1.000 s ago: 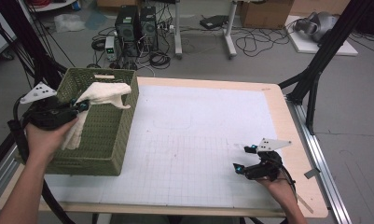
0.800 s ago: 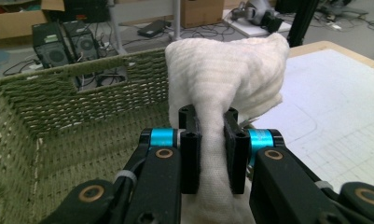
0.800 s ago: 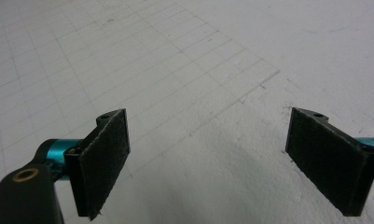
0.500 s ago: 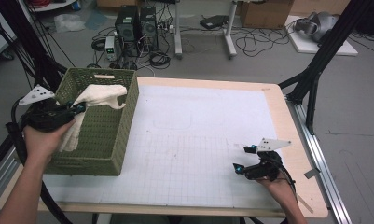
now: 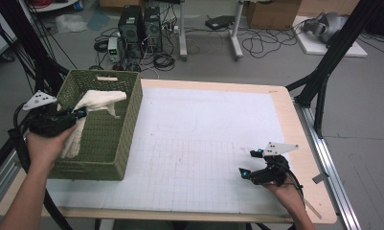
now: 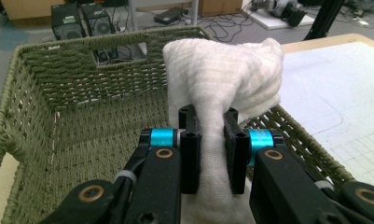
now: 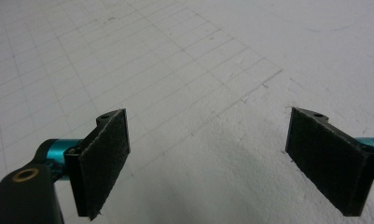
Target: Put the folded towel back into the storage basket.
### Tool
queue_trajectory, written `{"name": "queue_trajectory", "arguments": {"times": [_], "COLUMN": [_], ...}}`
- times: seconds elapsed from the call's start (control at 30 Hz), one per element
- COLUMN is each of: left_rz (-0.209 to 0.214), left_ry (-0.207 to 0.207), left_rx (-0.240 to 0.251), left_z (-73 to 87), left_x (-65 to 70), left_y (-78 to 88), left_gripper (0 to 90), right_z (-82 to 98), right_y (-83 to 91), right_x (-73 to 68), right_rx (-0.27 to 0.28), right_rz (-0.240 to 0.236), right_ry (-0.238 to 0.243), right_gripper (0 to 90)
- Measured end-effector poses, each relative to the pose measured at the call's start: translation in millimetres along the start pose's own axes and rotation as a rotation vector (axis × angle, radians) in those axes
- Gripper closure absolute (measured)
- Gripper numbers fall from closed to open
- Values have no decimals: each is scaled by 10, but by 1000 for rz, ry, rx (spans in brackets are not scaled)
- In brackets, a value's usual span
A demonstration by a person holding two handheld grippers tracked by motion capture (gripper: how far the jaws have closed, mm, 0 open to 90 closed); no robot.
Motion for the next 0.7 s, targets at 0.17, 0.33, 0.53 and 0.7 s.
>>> {"name": "queue_trajectory", "arguments": {"times": [0.17, 0.33, 0.53, 0.7], "left_rz": [-25, -39, -55, -69], "left_ry": [10, 25, 36, 43], "left_rx": [-9, -13, -14, -13], "left_z": [37, 69, 93, 100], "left_x": [-16, -42, -57, -67], "left_y": [-42, -69, -94, -108], "left_gripper": [800, 800, 800, 800], "right_z": [2, 3, 4, 5], "right_y": [-4, -3, -5, -7], "right_x": [2, 3, -6, -5], "right_rx": [0, 0, -2, -3], "right_rz": [0, 0, -3, -5], "right_ry": [2, 2, -3, -2], "right_gripper": [130, 130, 130, 130]}}
Point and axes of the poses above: each handheld gripper's, and its own axes: y roughly backward along the jaws, z roughly out of its underside, x roughly to its right, the point moved 7 cm from there along -y, roughly forward along the jaws, and after that the axes turned 11 degrees about y, right-handed, at the moved point
